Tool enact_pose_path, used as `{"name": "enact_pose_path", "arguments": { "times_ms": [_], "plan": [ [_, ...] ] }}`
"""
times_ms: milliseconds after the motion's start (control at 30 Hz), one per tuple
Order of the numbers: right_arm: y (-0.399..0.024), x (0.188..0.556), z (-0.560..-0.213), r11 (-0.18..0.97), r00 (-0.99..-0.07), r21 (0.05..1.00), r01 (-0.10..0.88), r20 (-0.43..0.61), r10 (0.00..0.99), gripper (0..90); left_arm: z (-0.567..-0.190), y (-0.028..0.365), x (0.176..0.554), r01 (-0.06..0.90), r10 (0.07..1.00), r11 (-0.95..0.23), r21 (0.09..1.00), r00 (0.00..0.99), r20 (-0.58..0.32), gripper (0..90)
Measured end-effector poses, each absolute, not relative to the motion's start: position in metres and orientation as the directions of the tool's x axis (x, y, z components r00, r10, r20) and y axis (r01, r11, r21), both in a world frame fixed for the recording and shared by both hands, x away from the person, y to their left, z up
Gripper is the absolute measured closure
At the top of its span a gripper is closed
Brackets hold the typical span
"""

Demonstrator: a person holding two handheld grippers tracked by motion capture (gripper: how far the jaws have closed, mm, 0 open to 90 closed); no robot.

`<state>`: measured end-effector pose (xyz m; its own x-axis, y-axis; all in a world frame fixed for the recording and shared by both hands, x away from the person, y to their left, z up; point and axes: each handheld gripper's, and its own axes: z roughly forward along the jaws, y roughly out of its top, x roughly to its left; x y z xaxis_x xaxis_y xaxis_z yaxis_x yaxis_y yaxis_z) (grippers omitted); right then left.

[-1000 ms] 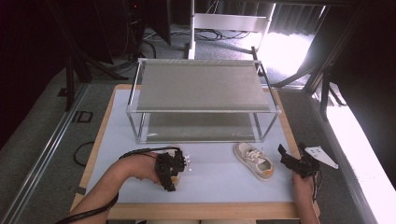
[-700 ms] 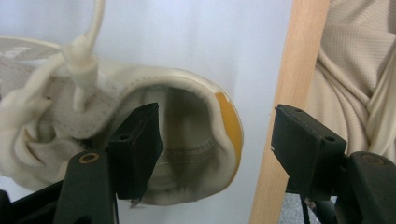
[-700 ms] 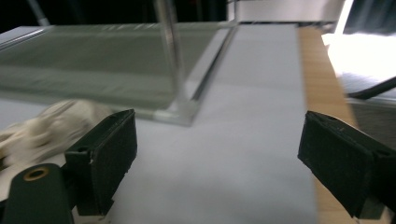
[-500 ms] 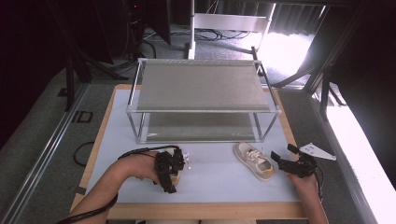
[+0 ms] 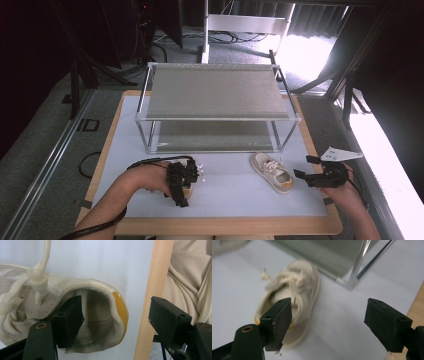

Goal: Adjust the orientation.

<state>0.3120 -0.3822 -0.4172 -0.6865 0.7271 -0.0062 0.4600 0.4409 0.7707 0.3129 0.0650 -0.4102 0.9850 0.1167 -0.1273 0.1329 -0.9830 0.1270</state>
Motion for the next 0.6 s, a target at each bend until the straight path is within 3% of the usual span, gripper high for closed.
{"name": "enact_pose_path", "arguments": {
  "times_ms": [200,600],
  "plan": [
    [-0.379,0.314,-0.411,0.639,-0.764,0.580,0.505,-0.043,0.643,27.6,-0.410,0.066,0.313,0.130,0.114,-0.984,0.126,0.985,-0.132,27.1],
    [-0.368,0.318,-0.407,0.794,-0.841,0.341,0.504,-0.013,0.540,28.1,-0.411,0.064,0.312,0.131,0.116,-0.986,0.105,0.984,-0.136,27.1]
  ]
}}
